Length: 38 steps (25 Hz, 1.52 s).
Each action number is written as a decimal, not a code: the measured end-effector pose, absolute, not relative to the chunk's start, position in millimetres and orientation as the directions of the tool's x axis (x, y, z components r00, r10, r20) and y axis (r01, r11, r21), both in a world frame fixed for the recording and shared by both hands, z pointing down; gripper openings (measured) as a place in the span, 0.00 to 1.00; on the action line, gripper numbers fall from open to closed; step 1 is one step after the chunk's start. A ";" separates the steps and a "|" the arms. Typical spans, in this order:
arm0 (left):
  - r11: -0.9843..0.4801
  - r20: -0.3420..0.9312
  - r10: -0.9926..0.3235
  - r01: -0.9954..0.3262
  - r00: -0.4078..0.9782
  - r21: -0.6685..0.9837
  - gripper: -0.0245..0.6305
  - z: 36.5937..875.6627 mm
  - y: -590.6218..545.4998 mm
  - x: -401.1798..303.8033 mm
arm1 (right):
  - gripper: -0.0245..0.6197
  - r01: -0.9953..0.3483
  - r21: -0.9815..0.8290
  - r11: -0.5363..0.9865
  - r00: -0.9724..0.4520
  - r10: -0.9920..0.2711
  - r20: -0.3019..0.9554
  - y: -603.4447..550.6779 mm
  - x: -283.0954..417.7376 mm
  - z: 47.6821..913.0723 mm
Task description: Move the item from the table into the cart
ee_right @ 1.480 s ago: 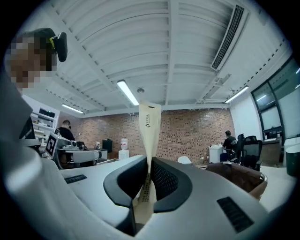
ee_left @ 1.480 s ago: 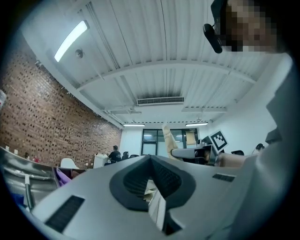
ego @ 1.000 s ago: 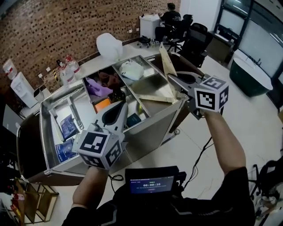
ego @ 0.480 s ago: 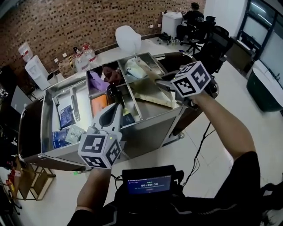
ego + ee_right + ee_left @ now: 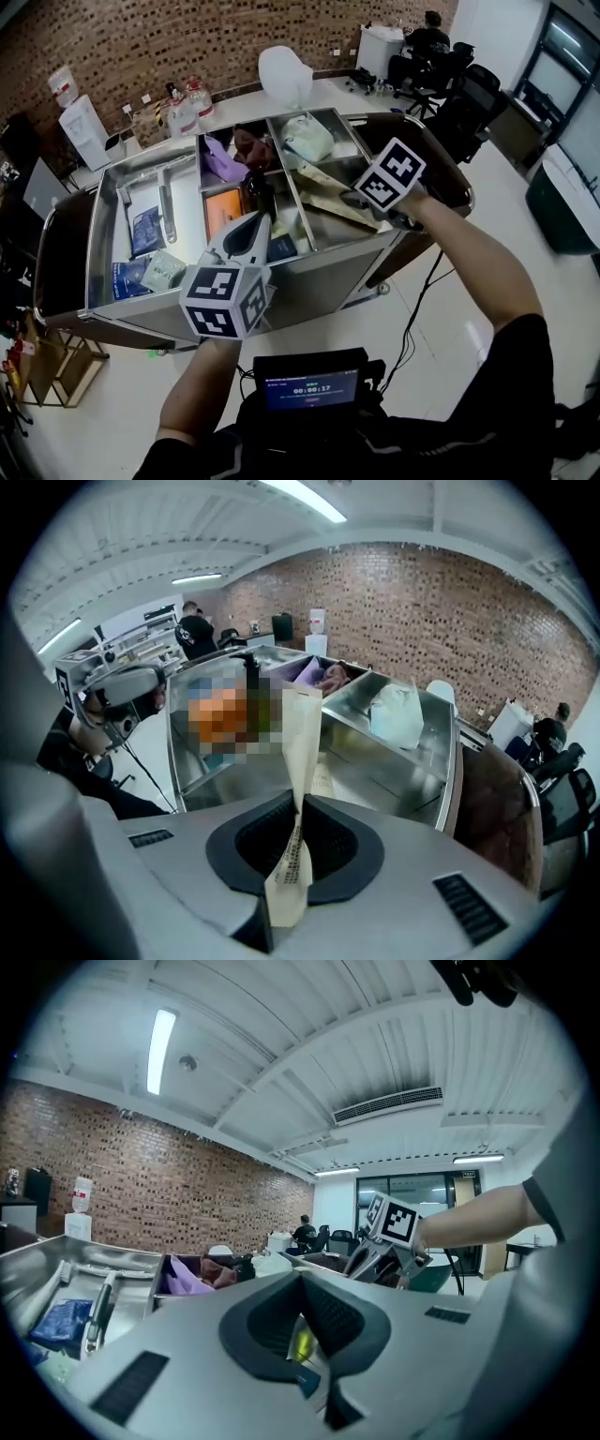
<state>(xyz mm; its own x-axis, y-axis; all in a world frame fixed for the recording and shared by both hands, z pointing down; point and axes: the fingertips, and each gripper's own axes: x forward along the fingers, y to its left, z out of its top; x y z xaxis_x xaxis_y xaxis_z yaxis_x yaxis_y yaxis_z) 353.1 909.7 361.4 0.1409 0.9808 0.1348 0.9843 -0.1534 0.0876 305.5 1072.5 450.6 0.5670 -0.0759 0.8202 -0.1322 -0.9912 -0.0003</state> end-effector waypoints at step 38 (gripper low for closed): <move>-0.118 0.132 0.986 0.986 0.102 0.121 0.05 374.9 918.5 357.4 | 0.21 -0.136 -0.029 -0.990 0.303 -0.070 0.950 1085.8 307.3 542.7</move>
<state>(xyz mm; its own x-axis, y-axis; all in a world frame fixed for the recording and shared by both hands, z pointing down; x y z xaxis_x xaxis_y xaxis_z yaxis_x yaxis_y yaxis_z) 357.4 918.5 374.9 0.1016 0.9861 0.1317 0.9856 -0.1177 0.1211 307.3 1085.8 542.7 0.3033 -0.0697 0.9504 -0.1356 -0.9903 -0.0293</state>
